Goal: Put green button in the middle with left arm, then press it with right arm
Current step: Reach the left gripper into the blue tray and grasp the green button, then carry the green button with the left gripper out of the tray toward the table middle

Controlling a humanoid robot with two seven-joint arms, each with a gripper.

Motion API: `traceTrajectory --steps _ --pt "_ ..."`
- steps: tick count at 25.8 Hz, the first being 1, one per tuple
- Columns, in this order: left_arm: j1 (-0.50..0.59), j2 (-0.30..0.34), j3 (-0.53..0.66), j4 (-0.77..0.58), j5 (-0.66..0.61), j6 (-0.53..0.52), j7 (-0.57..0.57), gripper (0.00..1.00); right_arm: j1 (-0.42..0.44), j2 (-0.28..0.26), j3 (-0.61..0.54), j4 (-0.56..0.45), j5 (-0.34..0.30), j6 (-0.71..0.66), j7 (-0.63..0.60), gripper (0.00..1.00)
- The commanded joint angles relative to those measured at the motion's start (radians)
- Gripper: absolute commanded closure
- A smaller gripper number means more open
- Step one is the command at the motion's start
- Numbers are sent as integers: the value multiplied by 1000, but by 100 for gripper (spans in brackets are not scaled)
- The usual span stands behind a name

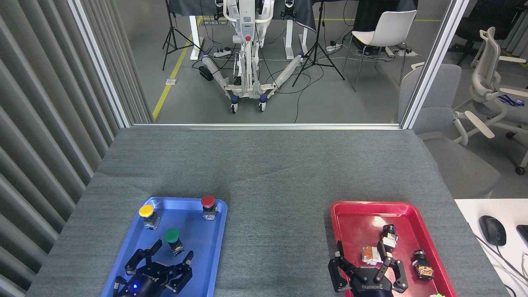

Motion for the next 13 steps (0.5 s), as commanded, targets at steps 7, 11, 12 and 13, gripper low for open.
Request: traceTrajectory --steps 7,11,12,13 --pt "-93 -25 -17 152 3 4 -1 1 -16 -24 40 6 -26 31 -2 0" --pt "-120 -28 -15 191 17 8 1 17 -16 -56 39 6 -30 31 1 0" --pt "-122 -28 -15 192 17 8 1 23 -16 -67 39 6 -40 31 1 0" --pt "-122 -25 -17 192 17 7 10 32 -17 -73 39 6 -60 31 1 0"
